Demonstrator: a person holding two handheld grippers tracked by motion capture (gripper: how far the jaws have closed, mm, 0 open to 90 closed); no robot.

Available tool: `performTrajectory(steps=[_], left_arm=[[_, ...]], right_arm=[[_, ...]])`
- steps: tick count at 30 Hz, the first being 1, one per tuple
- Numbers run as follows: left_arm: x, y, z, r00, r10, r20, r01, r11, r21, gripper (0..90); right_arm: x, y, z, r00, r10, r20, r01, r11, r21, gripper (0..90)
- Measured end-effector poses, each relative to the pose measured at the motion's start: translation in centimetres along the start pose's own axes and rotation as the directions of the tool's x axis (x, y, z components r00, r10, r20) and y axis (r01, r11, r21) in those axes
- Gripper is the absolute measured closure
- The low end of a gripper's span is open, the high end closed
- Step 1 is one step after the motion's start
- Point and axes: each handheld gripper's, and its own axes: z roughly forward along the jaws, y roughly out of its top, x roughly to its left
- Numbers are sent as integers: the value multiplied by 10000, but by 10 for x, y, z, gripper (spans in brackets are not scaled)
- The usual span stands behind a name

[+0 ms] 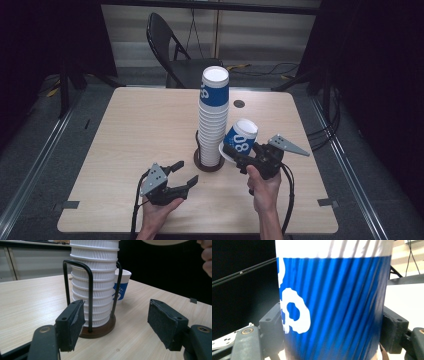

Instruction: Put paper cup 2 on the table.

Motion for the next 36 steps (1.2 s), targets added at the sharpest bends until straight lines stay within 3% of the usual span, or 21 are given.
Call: performTrajectory(steps=[2,5,7,18,25,28,32,36], left_arm=[[-2,0,1,9999,-25,117,25,10000,19,306],[-2,1,3,9994,337,94,-337,9994,38,305],[-3,1,3,9990,354,291,-354,9994,-4,347],[-4,1,5,9978,387,538,-354,9975,-619,376],[-5,-1,7,9970,263,730,-216,9977,-644,421],[-6,-2,6,9973,343,645,-308,9980,-555,444],[-8,-6,6,9973,208,704,-158,9974,-705,490],[-10,-9,7,9974,342,636,-296,9970,-717,525]], right_arm=[[0,-4,1,9999,125,-37,-125,9999,36,218],[1,-11,3,9997,208,-83,-207,9997,128,218],[2,-14,5,9998,154,-159,-151,9997,194,218],[3,-35,9,9968,726,-341,-713,9967,375,220],[7,-47,14,9908,1218,-593,-1194,9920,416,221],[7,-53,14,9850,1525,-805,-1502,9881,346,221],[7,-62,12,9727,2045,-1094,-2015,9787,385,222],[4,-71,10,9583,2566,-1258,-2539,9665,370,222]])
